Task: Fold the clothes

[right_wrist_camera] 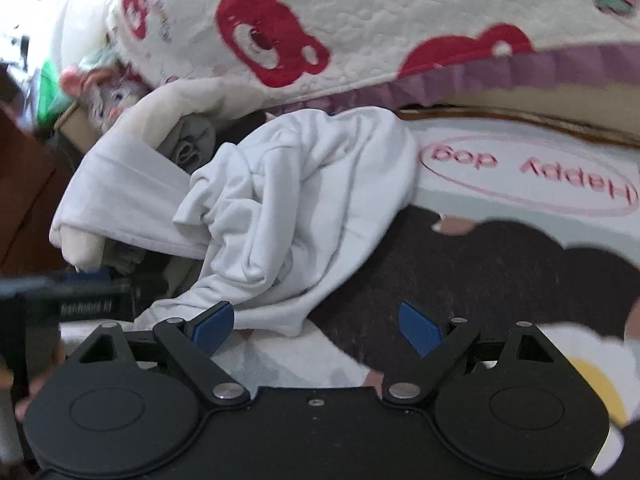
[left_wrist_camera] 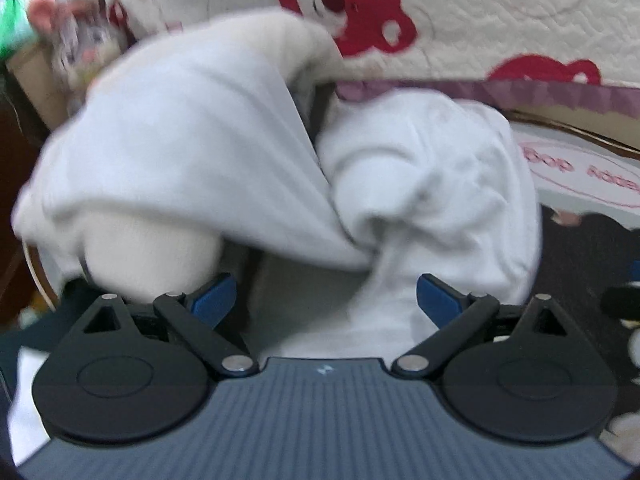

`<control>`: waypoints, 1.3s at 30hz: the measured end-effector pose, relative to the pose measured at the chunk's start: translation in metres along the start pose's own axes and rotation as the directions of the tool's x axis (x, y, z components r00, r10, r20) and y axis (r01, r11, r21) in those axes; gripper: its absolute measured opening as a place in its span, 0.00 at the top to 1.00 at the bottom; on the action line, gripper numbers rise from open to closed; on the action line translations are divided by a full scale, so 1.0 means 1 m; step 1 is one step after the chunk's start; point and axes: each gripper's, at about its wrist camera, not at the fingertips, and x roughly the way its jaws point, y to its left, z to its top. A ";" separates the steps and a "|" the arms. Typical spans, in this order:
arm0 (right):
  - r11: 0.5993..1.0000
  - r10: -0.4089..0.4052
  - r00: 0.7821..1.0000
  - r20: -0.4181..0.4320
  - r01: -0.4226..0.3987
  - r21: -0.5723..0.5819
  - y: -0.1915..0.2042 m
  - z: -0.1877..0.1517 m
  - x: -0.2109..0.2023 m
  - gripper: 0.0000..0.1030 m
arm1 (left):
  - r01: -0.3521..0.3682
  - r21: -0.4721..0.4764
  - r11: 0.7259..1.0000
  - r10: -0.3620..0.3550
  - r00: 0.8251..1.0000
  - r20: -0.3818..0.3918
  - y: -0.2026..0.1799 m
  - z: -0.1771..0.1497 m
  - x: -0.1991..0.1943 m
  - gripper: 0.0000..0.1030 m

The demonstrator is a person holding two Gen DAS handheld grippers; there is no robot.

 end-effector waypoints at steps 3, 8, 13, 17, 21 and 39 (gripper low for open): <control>0.999 0.007 1.000 0.001 -0.007 -0.033 0.002 0.013 0.007 0.10 | 0.009 -0.029 1.000 -0.007 0.999 0.043 0.004 -0.002 0.014 0.04; 0.999 -0.035 0.999 -0.021 0.036 0.022 0.001 0.033 0.032 0.10 | -0.003 -0.024 1.000 0.005 0.997 0.080 -0.001 -0.009 0.015 0.04; 0.997 -0.006 1.000 -0.022 0.007 0.075 0.006 0.038 0.053 0.10 | 0.108 -0.038 0.993 -0.101 0.984 0.147 0.012 -0.014 0.009 0.04; 0.996 0.021 1.000 -0.010 -0.020 0.082 0.012 0.036 0.072 0.10 | 0.107 0.013 0.994 -0.107 0.973 0.205 0.010 -0.025 0.008 0.05; 0.998 0.006 1.000 -0.018 -0.005 0.060 0.011 0.039 0.098 0.11 | 0.135 0.053 0.989 -0.143 0.968 0.208 -0.001 -0.030 0.008 0.12; 0.977 -0.186 0.967 0.174 0.201 -0.069 0.011 0.022 -0.036 0.84 | 0.325 0.044 0.945 -0.324 0.906 0.272 -0.007 -0.036 -0.018 0.16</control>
